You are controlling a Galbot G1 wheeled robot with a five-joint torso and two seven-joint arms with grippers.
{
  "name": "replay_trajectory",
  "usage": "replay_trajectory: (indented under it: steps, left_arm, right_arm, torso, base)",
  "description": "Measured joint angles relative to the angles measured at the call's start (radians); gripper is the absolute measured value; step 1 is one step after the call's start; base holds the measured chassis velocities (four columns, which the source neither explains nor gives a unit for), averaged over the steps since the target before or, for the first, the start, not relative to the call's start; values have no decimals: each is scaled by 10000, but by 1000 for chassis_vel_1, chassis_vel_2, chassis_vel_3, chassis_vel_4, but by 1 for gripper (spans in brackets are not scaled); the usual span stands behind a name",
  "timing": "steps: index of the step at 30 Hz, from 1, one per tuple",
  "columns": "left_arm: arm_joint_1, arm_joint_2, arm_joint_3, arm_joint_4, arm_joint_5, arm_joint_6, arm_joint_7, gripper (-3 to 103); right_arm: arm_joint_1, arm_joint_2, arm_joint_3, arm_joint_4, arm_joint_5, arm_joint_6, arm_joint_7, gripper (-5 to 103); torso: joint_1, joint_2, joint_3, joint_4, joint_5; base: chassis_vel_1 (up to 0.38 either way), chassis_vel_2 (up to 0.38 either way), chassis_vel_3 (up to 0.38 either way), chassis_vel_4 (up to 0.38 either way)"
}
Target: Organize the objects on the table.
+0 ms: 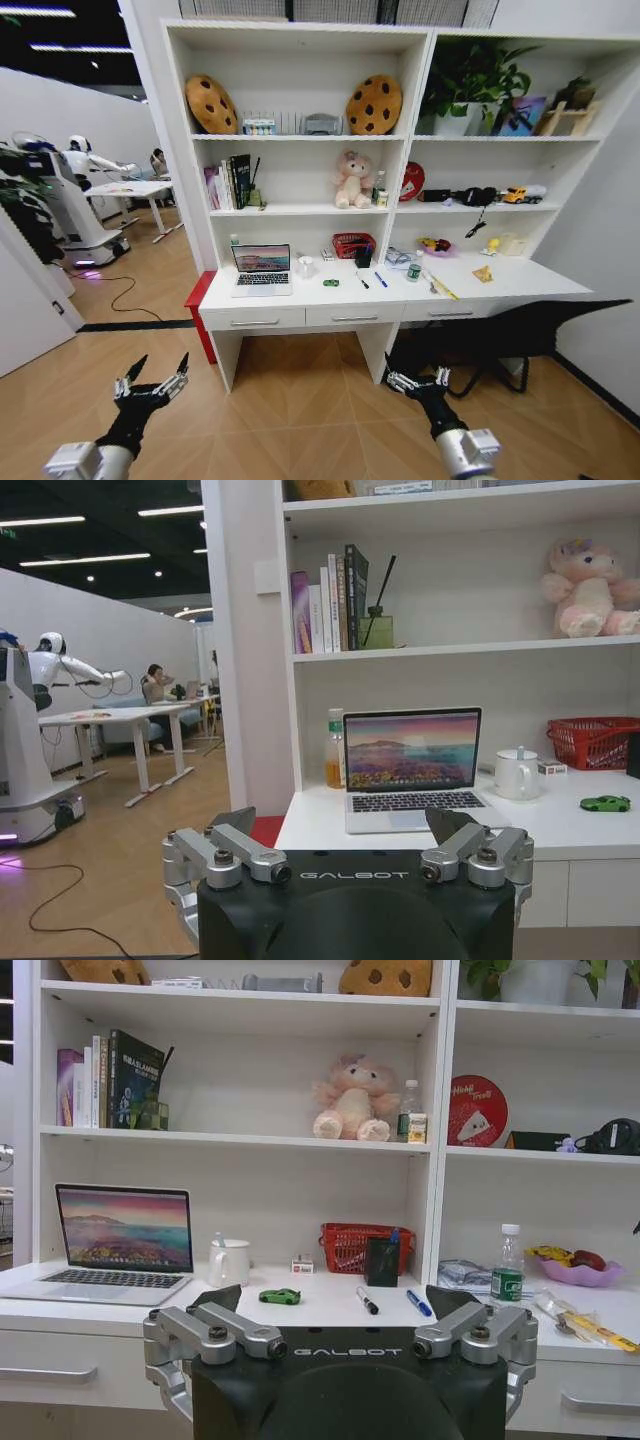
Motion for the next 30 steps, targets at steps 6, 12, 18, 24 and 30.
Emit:
replay_trajectory:
  steps: [6, 12, 18, 24, 30]
  left_arm:
    - [-53, -108, 59, -7, 96, -18, 14, 97]
    - [-76, -130, 82, -7, 101, -18, 12, 100]
    - [-47, -167, 106, 17, 183, -126, 165, 100]
    - [172, -32, 108, -94, 239, -58, 211, 100]
    - [238, -134, 85, -211, 341, -63, 222, 100]
  right_arm:
    - [-84, -49, 28, 46, 5, -129, 175, 100]
    - [-103, -51, 45, 61, 11, -148, 204, 100]
    - [-127, 55, 73, 69, 28, -236, 337, 100]
    - [-311, -266, 229, 41, 48, 53, 216, 100]
    - [5, -331, 108, 31, 184, -202, 107, 100]
  torso:
    - [0, 0, 0, 0, 0]
    - [0, 0, 0, -1, 0]
    - [0, 0, 0, 0, 0]
    - [0, 0, -2, -2, 1]
    - [0, 0, -1, 0, 1]
  base:
    - [0, 0, 0, 0]
    - [0, 0, 0, 0]
    - [0, 0, 0, 0]
    - [0, 0, 0, 0]
    - [0, 0, 0, 0]
